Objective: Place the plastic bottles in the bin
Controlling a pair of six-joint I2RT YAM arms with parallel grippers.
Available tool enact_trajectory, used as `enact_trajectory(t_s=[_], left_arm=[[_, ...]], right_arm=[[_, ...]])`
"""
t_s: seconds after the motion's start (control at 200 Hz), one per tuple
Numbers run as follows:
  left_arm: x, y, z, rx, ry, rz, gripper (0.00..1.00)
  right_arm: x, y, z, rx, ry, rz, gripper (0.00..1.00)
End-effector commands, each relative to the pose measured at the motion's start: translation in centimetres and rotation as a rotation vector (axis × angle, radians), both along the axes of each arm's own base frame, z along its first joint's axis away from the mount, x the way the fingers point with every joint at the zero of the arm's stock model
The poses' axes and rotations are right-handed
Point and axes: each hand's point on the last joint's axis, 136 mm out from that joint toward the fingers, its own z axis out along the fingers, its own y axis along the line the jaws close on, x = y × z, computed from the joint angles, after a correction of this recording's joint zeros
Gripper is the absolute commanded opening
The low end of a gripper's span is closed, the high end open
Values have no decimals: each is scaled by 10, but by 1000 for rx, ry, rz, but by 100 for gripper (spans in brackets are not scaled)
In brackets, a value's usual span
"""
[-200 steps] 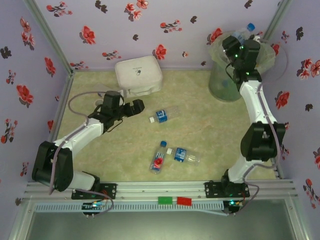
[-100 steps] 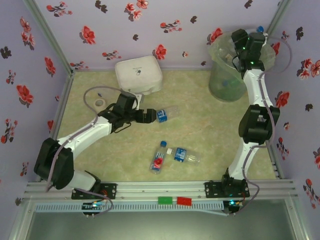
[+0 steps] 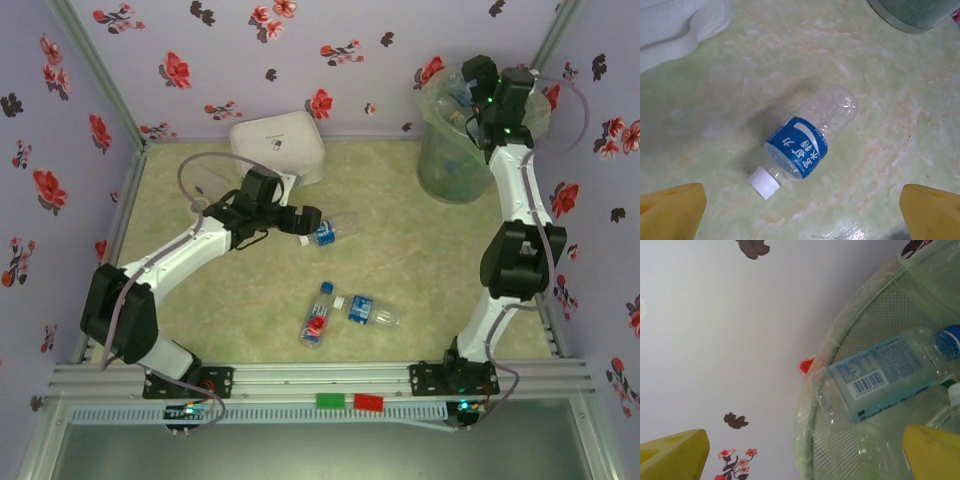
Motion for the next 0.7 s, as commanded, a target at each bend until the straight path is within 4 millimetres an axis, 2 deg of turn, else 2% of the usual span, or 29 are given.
enact_trajectory(t_s=[0.0, 0.13, 0.305, 0.425, 0.51, 0.695], left_arm=[[0, -6, 3, 43, -19, -74, 100], [6, -12, 5, 56, -45, -121, 100], [16, -28, 1, 33, -28, -232, 100], [23, -34, -9, 42, 7, -285, 100], [24, -35, -19, 70, 32, -328, 100], [22, -37, -49, 146, 123, -404, 100]], right_arm=[[-25, 10, 44, 7, -116, 23, 100], [-46, 26, 41, -13, -109, 60, 100], [-82, 74, 16, -112, -7, 179, 100], [-112, 110, -14, -197, 85, 259, 100], [-135, 132, -43, -247, 165, 321, 100], [-186, 162, -114, -315, 367, 421, 100]])
